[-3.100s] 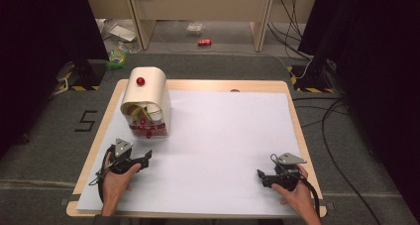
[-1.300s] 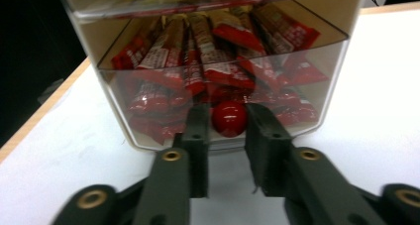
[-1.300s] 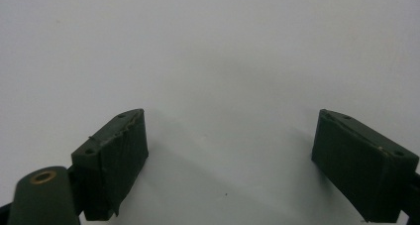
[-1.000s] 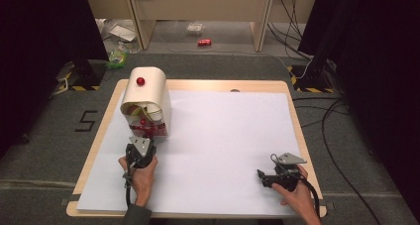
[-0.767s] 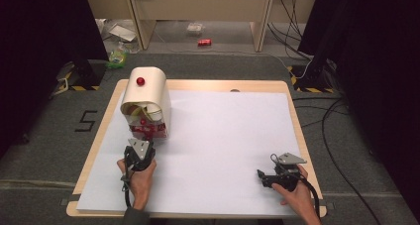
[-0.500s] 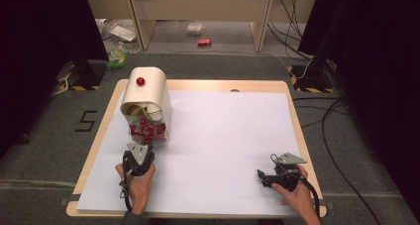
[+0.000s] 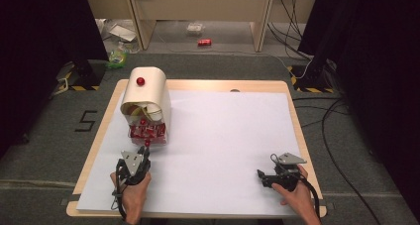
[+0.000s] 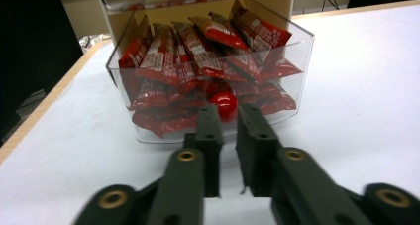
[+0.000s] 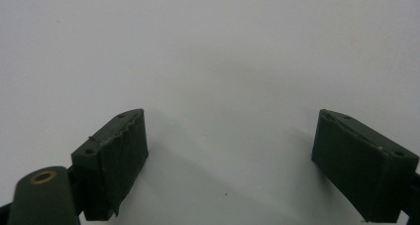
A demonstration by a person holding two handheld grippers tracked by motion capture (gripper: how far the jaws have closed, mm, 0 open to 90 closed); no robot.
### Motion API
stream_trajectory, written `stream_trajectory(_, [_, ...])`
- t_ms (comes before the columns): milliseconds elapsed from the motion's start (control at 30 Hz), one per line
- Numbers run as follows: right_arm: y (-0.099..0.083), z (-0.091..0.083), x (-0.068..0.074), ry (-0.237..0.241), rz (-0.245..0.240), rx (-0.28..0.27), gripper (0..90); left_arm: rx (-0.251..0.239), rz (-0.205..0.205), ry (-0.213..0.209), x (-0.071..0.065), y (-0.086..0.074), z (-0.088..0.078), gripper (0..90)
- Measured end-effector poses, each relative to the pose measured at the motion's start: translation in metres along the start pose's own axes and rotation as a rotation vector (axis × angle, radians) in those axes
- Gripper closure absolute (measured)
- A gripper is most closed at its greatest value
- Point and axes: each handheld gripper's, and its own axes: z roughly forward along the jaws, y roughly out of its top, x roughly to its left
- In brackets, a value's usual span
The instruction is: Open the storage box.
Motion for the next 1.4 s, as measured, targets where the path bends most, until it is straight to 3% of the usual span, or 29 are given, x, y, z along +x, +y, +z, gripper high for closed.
stream_trajectory(133, [0.0,0.0,0.0,0.0,0.0,0.0,14.3,0.002,-0.008,-0.041,0.002,0.007,-0.002,69.0])
stream_trajectory(233, [0.0,0.0,0.0,0.001,0.001,0.0,14.4,0.005,-0.03,-0.084,0.004,0.013,-0.003,59.0])
stream_trajectory(333, [0.0,0.0,0.0,0.0,0.0,0.0,14.3,0.014,-0.019,-0.133,0.004,0.018,-0.003,52.1])
stream_trajectory(400, [0.0,0.0,0.0,0.001,0.001,0.0,14.3,-0.006,-0.016,-0.155,0.004,0.022,-0.003,50.1])
stream_trajectory(900, [0.0,0.0,0.0,0.001,0.001,0.0,14.3,-0.006,0.046,-0.201,0.006,0.045,0.009,31.2])
stream_trajectory(1033, [0.0,0.0,0.0,0.001,0.002,0.0,14.3,0.031,0.059,-0.244,0.008,0.049,0.016,27.0])
stream_trajectory(1300, [0.0,0.0,0.0,0.001,0.001,0.0,14.3,0.054,0.084,-0.293,0.014,0.054,0.027,23.2])
stream_trajectory(1400, [0.0,0.0,0.0,0.001,0.002,0.0,14.3,0.098,0.084,-0.309,0.015,0.053,0.033,22.1])
